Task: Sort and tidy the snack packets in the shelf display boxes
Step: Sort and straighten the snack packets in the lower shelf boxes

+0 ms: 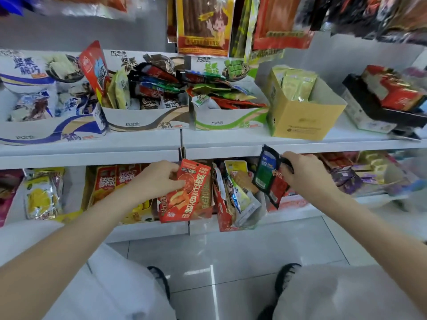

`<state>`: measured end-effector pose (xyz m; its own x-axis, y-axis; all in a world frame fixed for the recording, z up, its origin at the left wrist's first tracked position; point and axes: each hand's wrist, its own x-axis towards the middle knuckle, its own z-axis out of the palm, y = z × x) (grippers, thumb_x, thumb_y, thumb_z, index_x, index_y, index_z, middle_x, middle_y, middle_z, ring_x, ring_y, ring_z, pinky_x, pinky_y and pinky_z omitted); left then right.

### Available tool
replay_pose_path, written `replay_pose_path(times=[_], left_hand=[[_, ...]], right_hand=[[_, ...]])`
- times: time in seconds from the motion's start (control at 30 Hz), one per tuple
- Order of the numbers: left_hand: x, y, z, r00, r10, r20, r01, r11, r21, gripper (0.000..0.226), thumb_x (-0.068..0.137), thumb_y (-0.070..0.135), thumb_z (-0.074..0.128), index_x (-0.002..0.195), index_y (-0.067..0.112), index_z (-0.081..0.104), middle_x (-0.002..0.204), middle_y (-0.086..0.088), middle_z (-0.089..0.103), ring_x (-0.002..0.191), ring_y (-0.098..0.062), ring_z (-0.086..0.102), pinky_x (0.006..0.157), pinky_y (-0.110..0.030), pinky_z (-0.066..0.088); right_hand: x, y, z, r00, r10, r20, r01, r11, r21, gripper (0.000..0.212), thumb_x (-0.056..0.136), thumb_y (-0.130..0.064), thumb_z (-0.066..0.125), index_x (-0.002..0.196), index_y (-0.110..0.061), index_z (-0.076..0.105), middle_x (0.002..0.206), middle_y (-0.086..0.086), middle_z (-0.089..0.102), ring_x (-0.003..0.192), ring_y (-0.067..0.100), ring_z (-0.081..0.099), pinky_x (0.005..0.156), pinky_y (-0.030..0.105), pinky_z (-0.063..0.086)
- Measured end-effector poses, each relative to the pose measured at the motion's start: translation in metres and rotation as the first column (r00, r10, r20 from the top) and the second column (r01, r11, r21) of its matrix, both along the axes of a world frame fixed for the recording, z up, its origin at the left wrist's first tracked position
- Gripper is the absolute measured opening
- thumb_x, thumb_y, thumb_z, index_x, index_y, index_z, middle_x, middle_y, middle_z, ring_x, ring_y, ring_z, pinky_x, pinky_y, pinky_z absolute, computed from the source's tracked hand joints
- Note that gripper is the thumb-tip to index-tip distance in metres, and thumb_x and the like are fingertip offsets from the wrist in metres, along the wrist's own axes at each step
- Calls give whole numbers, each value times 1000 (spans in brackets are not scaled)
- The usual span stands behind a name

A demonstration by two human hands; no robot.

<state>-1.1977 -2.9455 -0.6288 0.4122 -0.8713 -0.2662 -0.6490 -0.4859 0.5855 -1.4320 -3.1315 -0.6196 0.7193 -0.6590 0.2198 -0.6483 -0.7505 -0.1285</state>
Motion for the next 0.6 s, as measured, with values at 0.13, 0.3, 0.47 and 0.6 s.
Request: replay_pose_path(times=[0.13, 0.3, 0.47, 0.6], left_hand=[[-12, -2, -17, 999, 35, -28, -35, 999, -18, 10, 87, 26, 60, 94, 19, 64, 93, 1, 69, 83, -14, 66, 79, -30, 53], [-21, -10, -30, 998, 36, -51, -38, 998, -56, 18, 88, 26, 59, 101, 17, 66, 98, 1, 70, 82, -11, 64, 80, -29, 53], [-19, -13, -34, 997, 30, -71, -36, 997, -74, 15, 88, 25, 59, 99, 17, 66, 96, 2, 69, 81, -11, 64, 78, -26, 51], [-14, -11, -40, 998, 21, -65, -25, 998, -51, 8, 89, 25, 58, 92, 20, 64, 90, 4, 68, 66, -7, 64, 70, -24, 52]], right_hand=[[1, -2, -16, 995, -58, -77, 52, 995, -83, 16, 94, -10, 42, 99, 1, 53, 72, 23, 60, 64, 40, 56, 53, 35, 33], [14, 1, -30, 989, -62, -138, 46, 993, -113, 15, 93, -4, 42, 104, 3, 49, 83, 23, 64, 72, 40, 60, 55, 34, 29], [30, 18, -46, 958, 14, -288, -35, 997, -67, 21, 87, 2, 44, 108, -3, 44, 92, 14, 62, 79, 37, 62, 55, 35, 32], [31, 15, -61, 973, -10, -232, 17, 999, 28, 18, 89, 2, 42, 106, -2, 46, 88, 17, 63, 78, 37, 62, 58, 34, 33]])
